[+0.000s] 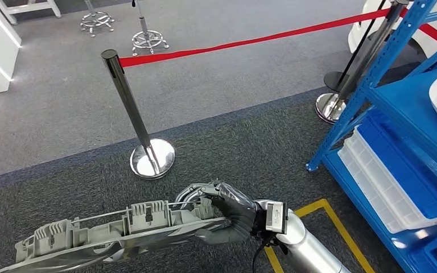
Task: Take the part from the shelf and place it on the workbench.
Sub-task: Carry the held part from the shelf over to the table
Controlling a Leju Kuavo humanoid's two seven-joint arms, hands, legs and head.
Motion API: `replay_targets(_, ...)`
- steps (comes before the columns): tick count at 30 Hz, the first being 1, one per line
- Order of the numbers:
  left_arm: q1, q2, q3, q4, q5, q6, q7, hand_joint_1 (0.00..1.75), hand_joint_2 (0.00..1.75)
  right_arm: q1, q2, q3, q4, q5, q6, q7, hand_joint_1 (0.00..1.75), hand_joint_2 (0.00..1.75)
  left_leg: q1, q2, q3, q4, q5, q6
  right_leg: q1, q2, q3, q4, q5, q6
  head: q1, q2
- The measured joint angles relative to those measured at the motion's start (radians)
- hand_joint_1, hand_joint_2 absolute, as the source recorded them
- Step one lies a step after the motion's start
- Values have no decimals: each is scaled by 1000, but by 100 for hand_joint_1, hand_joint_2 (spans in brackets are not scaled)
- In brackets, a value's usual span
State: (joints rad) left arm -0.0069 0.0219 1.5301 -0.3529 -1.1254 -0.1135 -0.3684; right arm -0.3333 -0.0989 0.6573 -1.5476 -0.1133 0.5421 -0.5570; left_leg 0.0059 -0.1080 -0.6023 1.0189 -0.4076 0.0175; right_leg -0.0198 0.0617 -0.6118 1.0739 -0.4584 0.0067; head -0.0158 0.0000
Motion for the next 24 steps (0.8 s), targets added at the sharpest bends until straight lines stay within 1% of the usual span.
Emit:
replay_targets(1, -1, 2, 0, 0, -1, -1, -2, 0, 0, -1, 0, 1, 0, 0, 0, 0, 175, 175, 2, -11, -6, 6, -4, -7, 1, 15, 9, -27, 6, -3, 0, 0)
replay_targets(2, 0, 4, 0, 0, -3, -1, -4, 0, 0, -2, 0, 2, 0, 0, 0, 0, 175, 175, 4, -22, -12, 9, -6, -15, 3, 18, 12, -34, 1, -7, 0, 0)
replay_targets(3, 1, 7, 1, 0, -4, -2, -6, 0, 0, -4, 0, 3, -1, 1, 0, 0, 175, 175, 7, -33, -16, 9, -6, -22, 4, 5, 14, -37, 1, -10, 1, 0)
replay_targets(4, 4, 9, 1, 0, -5, -2, -7, 0, 0, -6, 1, 5, -1, 1, 0, 0, 175, 175, 10, -33, -17, 10, -8, -28, 5, -6, 18, -43, 2, -17, 1, 0)
replay_targets(5, 5, 11, 2, 0, -6, -2, -8, 0, 0, -8, 3, 8, -2, 1, 0, 0, 175, 175, 10, -16, -21, 22, -15, -33, 3, -19, 25, -49, 3, -23, 0, 0)
replay_targets(6, 4, 12, 2, 0, -6, -2, -9, 0, 0, -10, 4, 10, -3, 1, 0, 0, 175, 175, 9, 12, -34, 51, -31, -38, 2, -32, 33, -55, 4, -28, -2, 0)
replay_targets(7, 2, 14, 3, 0, -6, -2, -10, 0, 0, -12, 6, 12, -4, 0, 0, 0, 175, 175, 10, 47, -56, 100, -57, -42, 3, -47, 39, -59, 2, -33, -4, 0)
replay_targets(8, -1, 15, 3, 0, -6, -2, -11, 0, 0, -12, 8, 14, -4, 0, 0, -1, 175, 175, 10, 75, -89, 163, -88, -47, 5, -62, 43, -60, -1, -35, -5, 0)
replay_targets(9, -3, 16, 3, 0, -6, -3, -11, 0, 0, -13, 8, 15, -4, -1, 0, -1, 175, 175, 12, 89, -123, 227, -115, -51, 7, -78, 45, -59, -4, -36, -5, 0)
replay_targets(10, -3, 16, 4, 0, -6, -3, -12, 0, 0, -13, 8, 17, -4, -2, 1, -1, 175, 175, 14, 97, -148, 272, -128, -54, 9, -92, 46, -58, -8, -37, -5, 0)
replay_targets(11, -1, 16, 4, 0, -6, -3, -12, 0, 0, -13, 9, 19, -4, -2, 1, 0, 175, 175, 16, 101, -155, 282, -121, -56, 10, -106, 49, -57, -12, -36, -5, 0)
replay_targets(12, 2, 16, 5, 0, -6, -4, -12, 0, 0, -13, 9, 21, -5, -2, 1, 0, 175, 175, 17, 105, -140, 251, -97, -57, 10, -119, 52, -56, -16, -34, -5, 0)
replay_targets(13, 4, 16, 6, 0, -6, -5, -12, 0, 0, -14, 10, 23, -5, -2, 2, 0, 175, 175, 18, 116, -105, 185, -61, -56, 11, -132, 57, -54, -21, -32, -5, 0)
replay_targets(14, 5, 16, 7, 0, -5, -6, -12, 0, 0, -14, 12, 24, -6, -2, 2, 0, 175, 175, 15, 133, -69, 115, -31, -51, 12, -144, 62, -54, -26, -28, -5, 0)
replay_targets(15, 5, 16, 8, 0, -5, -7, -12, 0, 0, -15, 13, 26, -7, -3, 2, 0, 175, 175, 12, 148, -38, 58, -10, -43, 14, -154, 67, -54, -31, -23, -4, 0)
replay_targets(16, 5, 16, 10, 0, -5, -8, -12, 0, 0, -16, 15, 27, -8, -4, 3, 0, 175, 175, 8, 158, -21, 24, 0, -34, 15, -163, 71, -54, -34, -18, -4, 0)
replay_targets(17, 6, 15, 12, 0, -5, -10, -12, 0, 0, -17, 17, 28, -9, -6, 3, -1, 175, 175, 4, 159, -18, 15, -2, -25, 17, -171, 74, -56, -37, -12, -3, 0)
replay_targets(18, 9, 15, 14, 0, -5, -11, -12, 0, 0, -18, 20, 30, -10, -7, 3, -1, 175, 175, 1, 150, -20, 13, -2, -17, 16, -179, 77, -58, -39, -6, -2, 0)
replay_targets(19, 13, 15, 17, -1, -5, -12, -12, 0, 0, -18, 23, 32, -13, -9, 3, -1, 175, 175, 3, 140, -16, 7, -1, -10, 15, -183, 82, -59, -42, 1, -2, 0)
replay_targets(20, 16, 13, 19, -2, -5, -14, -12, 0, 0, -17, 26, 34, -16, -10, 3, -1, 175, 175, 5, 130, -10, 0, 1, -3, 12, -172, 84, -53, -49, 7, -1, 0)
replay_targets(21, 19, 12, 21, -5, -6, -17, -11, 0, 0, -17, 29, 35, -20, -12, 3, -2, 175, 175, 6, 121, -4, -8, 4, 5, 10, -149, 77, -31, -63, 11, -1, 0)
replay_targets(22, 19, 10, 22, -8, -6, -21, -10, 0, 0, -16, 30, 37, -23, -14, 3, -3, 175, 175, 8, 111, 3, -15, 7, 11, 8, -119, 58, 11, -87, 13, 0, 0)
replay_targets(23, 17, 8, 23, -11, -7, -26, -10, 0, 0, -15, 30, 38, -25, -17, 3, -3, 175, 175, 6, 101, 5, -16, 7, 16, 7, -90, 26, 74, -116, 13, 2, 0)
replay_targets(24, 15, 6, 23, -14, -8, -30, -9, 0, 0, -12, 31, 38, -27, -19, 3, -3, 175, 175, 4, 89, 5, -16, 7, 19, 7, -73, -16, 144, -144, 12, 3, 0)
